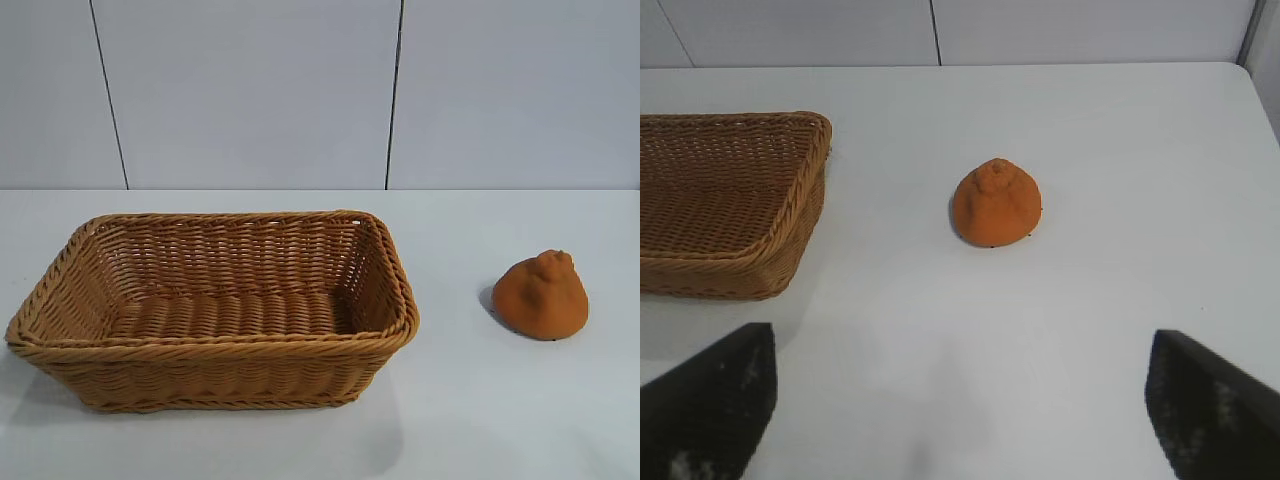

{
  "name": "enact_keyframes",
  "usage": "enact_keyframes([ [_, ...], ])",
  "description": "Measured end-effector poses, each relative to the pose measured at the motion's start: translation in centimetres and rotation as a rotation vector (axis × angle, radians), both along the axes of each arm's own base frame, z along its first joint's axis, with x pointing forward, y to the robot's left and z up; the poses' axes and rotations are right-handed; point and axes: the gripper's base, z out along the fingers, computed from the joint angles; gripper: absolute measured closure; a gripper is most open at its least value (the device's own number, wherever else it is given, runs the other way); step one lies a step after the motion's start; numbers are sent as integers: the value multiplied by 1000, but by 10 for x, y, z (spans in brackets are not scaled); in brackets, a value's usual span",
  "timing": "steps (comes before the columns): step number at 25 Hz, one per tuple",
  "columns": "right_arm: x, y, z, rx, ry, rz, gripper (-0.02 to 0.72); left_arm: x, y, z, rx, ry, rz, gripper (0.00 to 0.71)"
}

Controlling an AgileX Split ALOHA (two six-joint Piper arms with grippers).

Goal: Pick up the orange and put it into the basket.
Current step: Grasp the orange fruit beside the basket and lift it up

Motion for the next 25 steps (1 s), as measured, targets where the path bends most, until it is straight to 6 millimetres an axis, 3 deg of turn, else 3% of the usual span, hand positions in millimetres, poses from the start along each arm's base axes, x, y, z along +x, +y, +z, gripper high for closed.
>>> enact_keyframes([
  [8, 0, 0, 0, 0, 0, 0, 10, -55, 12, 7, -32, -151, 1, 21],
  [10, 0, 0, 0, 0, 0, 0, 10, -79, 16, 1, -40, -190, 1, 21],
  [16, 0, 0, 0, 0, 0, 0, 10, -120, 26, -16, -37, -237, -2, 21],
  [25, 0, 0, 0, 1, -1, 0, 10, -154, 35, -19, 8, -315, -32, 21],
])
